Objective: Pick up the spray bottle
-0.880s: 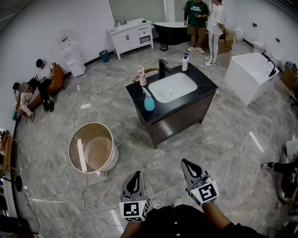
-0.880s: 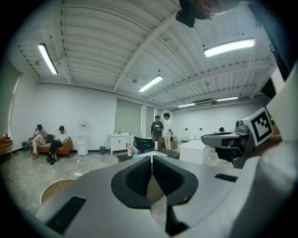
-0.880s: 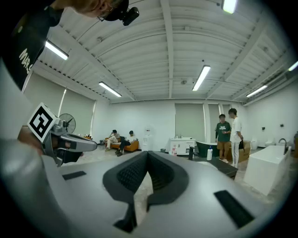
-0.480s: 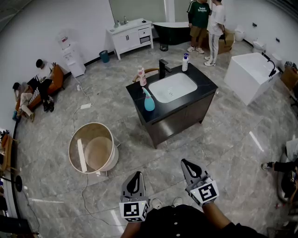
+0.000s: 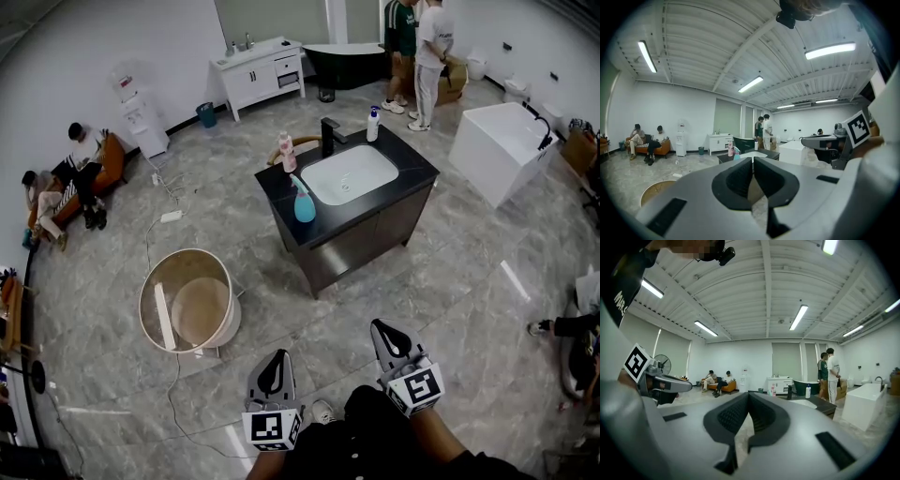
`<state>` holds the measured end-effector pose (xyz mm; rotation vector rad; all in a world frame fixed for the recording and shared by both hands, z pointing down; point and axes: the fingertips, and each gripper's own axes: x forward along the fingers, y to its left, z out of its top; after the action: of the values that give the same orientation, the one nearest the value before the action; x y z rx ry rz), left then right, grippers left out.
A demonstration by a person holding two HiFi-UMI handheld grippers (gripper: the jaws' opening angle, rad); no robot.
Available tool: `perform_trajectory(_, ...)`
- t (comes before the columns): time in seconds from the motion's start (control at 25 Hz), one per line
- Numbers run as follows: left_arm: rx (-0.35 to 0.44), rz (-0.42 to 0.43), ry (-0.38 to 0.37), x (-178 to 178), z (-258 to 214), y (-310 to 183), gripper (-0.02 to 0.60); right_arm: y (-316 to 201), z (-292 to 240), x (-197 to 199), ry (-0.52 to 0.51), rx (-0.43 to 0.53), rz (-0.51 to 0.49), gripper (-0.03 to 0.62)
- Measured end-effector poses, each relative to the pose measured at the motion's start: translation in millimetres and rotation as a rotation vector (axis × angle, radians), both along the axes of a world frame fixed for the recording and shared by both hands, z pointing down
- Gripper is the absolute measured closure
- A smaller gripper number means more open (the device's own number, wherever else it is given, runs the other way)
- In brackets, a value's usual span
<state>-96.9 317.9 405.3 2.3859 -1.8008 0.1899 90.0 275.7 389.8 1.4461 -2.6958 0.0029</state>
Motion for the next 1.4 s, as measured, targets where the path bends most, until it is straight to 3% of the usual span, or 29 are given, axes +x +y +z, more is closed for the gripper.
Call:
perform_trajectory(0.36, -0.051, -0.004, -0.008, -21, 26, -25, 0.561, -33, 16, -10, -0.009, -0.017, 0.011, 0.599)
perform_trajectory(0.68, -0.049, -0.030, -0.025, -26, 32, -130, 0.561, -142, 27, -15, -0.011, -0.022, -0.020, 0.599)
perform_trajectory(0.96, -0.007, -0.071, -0.042, -25, 8, -238, 0.561, -252, 12, -15, -0.010, 0.013, -0.061, 0.599)
perform_trajectory(1.4, -0.069, -0.111, -0.028, -27, 25, -303, 0.561, -329, 30, -33, -0.004, -0.042, -0.114, 0.599)
